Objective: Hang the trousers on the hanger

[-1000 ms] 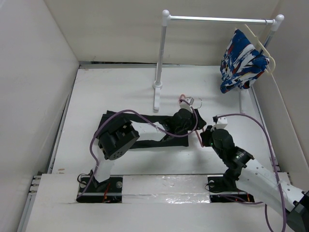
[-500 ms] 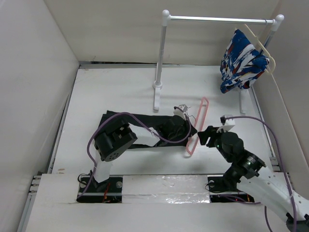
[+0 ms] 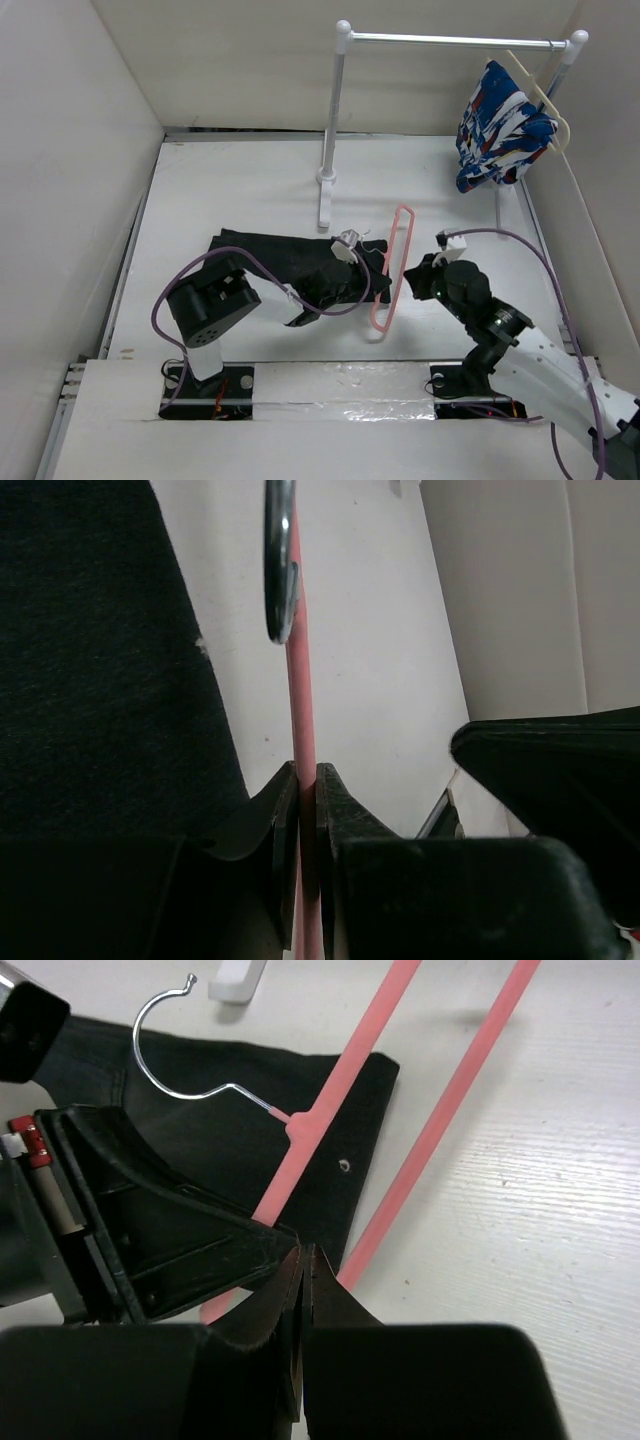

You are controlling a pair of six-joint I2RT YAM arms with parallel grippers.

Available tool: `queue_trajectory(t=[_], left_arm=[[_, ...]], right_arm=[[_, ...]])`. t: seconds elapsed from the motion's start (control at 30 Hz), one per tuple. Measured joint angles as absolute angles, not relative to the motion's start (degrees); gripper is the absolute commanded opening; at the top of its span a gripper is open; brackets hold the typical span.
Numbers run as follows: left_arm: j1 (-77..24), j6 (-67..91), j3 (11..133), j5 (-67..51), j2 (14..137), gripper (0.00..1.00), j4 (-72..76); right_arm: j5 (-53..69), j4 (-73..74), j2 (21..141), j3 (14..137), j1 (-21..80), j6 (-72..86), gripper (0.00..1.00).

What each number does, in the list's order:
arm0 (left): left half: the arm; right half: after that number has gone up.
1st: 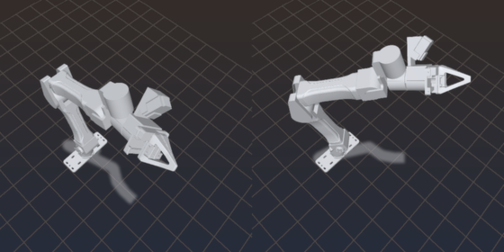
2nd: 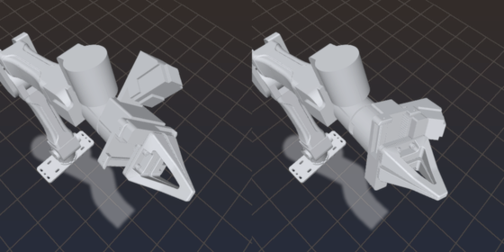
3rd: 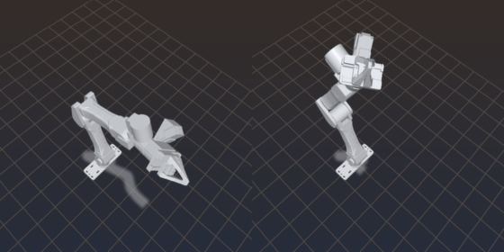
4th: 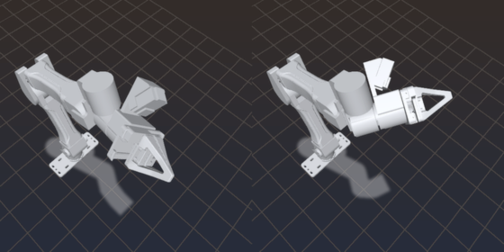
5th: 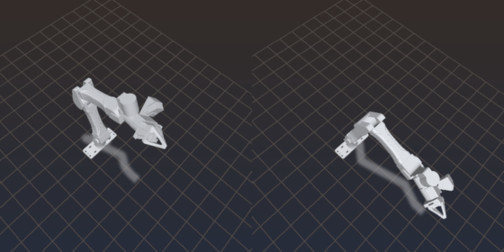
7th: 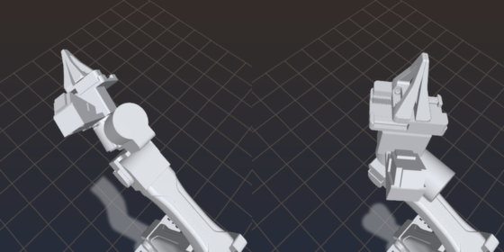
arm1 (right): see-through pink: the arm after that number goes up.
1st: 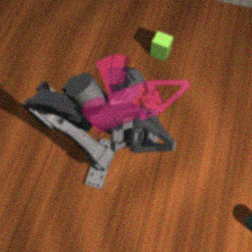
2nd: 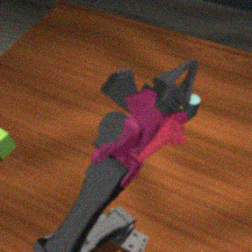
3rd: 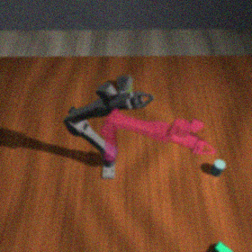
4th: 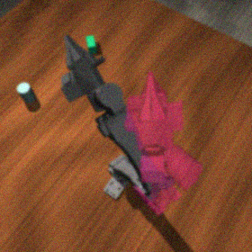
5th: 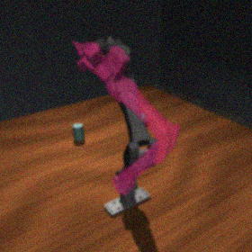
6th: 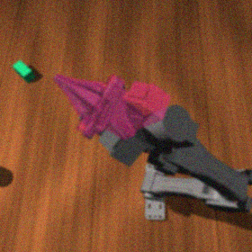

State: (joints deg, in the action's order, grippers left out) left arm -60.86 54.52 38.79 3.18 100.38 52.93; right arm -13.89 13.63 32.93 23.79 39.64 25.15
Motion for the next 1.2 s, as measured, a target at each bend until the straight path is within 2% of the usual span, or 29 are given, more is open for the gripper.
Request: queue_trajectory(t=[0.33,0.47,0.63,0.77,1.2], left_arm=[[-60.9,62.2,37.1,5.8,108.1,0.0,62.7],[-60.9,64.5,35.8,6.2,109.9,0.0,65.0],[-61.1,65.9,34.8,7.0,109.9,0.0,67.1],[-61.2,66.2,34.8,7.7,110.2,0.0,67.9],[-61.2,66.5,34.8,8.6,112.1,0.0,69.1]], right_arm=[[-2.4,-1.1,48.8,21.6,29.9,23.5,0.02],[2.8,-6.5,57.1,21.7,25.6,22.0,0.13],[7.9,-11.6,67.8,23.1,22.8,20.8,0.21],[10.9,-16.5,74.9,24.1,22.5,20.5,0.39],[14.2,-22.8,80.0,24.7,21.0,20.6,0.4]])
